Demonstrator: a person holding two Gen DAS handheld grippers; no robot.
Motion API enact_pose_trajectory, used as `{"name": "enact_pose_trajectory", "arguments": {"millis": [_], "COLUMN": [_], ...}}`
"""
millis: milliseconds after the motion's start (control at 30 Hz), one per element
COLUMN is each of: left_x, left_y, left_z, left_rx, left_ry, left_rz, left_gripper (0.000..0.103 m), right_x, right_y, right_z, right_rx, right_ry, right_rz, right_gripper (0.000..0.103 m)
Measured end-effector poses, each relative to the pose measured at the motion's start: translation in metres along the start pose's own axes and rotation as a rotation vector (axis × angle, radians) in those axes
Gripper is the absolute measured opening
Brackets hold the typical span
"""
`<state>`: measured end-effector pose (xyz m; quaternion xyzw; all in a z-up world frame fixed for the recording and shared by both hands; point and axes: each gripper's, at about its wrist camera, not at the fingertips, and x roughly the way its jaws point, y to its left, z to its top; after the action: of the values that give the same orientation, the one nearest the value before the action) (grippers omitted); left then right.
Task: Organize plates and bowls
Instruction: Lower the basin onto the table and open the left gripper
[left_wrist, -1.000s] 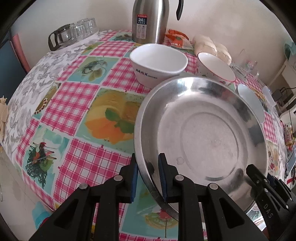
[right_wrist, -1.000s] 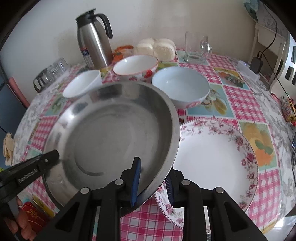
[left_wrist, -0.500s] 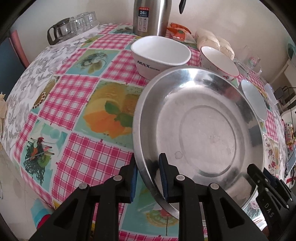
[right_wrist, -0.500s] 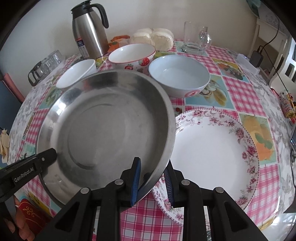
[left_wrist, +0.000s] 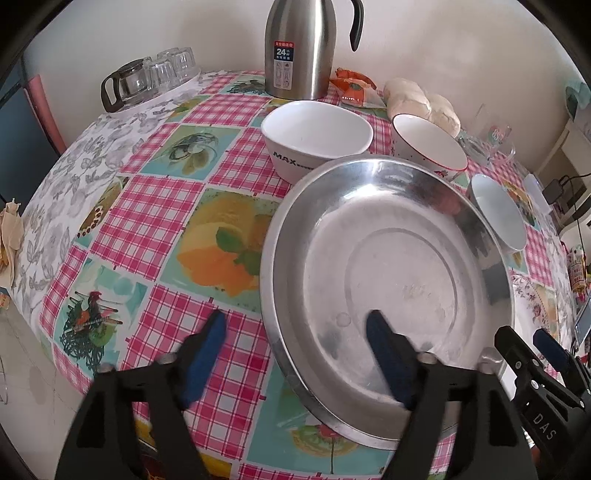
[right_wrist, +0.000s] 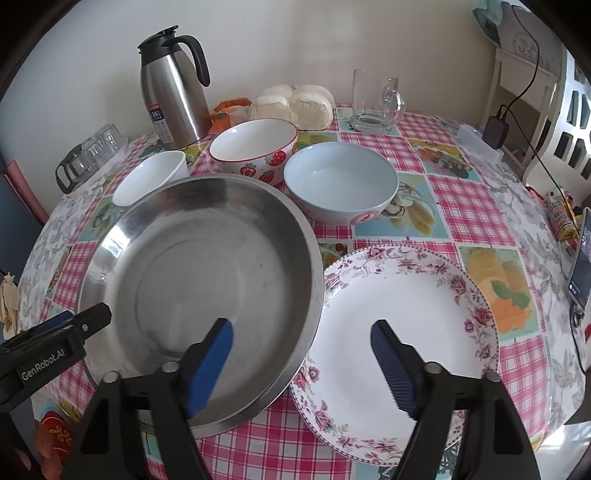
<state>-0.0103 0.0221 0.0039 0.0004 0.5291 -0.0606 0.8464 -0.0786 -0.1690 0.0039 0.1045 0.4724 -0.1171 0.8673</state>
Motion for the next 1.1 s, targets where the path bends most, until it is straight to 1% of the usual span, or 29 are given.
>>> {"name": "enact_pose_trajectory", "arguments": {"millis": [100,200,400,467,533,600,700,833,967,1000,1067,1100], "left_x": [0.0,-0.002,-0.009,-0.011,-0.014,-0.021,-0.031,-0.045,-0.053,-0.054,-0.057,-0.058], "left_y": [0.0,0.0,-0.001,-0.004,-0.008,-0.014,-0.028,-0.057,-0.081,-0.088,-0.098,-0.103], "left_z": [0.0,0.0,0.0,-0.001,-0.002,-0.004,-0.007,-0.015,-0.022,-0.025,-0.03,-0.033], "left_rx": [0.0,0.001,-0.007,-0.007,-0.006,0.0,0.017,0.079,0.113,0.124,0.148,0.157], "left_ry": [-0.008,-0.014,-0.05,-0.059,-0.07,-0.097,-0.145,-0.2,-0.185,-0.183,-0.18,-0.176], "left_rz": [0.006,0.012,0.016,0.011,-0.001,-0.024,-0.073,-0.145,-0.229,-0.232,-0.239,-0.247], "left_gripper": [0.082,0.087,0.089,0.096,0.098,0.098,0.098,0.098,0.098,0.098,0.098,0.098], "right_x": [0.001,0.0,-0.004,-0.006,-0.01,-0.013,-0.017,-0.019,-0.019,-0.018,-0.017,-0.015], "right_y": [-0.002,-0.006,-0.014,-0.018,-0.025,-0.033,-0.054,-0.092,-0.135,-0.146,-0.157,-0.164], "right_z": [0.0,0.0,0.0,0.0,0.001,0.001,-0.001,-0.006,-0.016,-0.019,-0.025,-0.028], "right_rx": [0.009,0.017,0.036,0.042,0.054,0.071,0.116,0.23,0.368,0.405,0.439,0.454], "right_ry": [0.002,-0.001,-0.016,-0.025,-0.04,-0.048,-0.056,-0.056,-0.035,-0.026,-0.011,0.001], "right_rz": [0.003,0.001,0.003,0.002,-0.001,-0.003,-0.033,-0.068,-0.081,-0.085,-0.095,-0.104], "right_gripper": [0.086,0.088,0.096,0.101,0.103,0.103,0.103,0.103,0.103,0.103,0.102,0.097]}}
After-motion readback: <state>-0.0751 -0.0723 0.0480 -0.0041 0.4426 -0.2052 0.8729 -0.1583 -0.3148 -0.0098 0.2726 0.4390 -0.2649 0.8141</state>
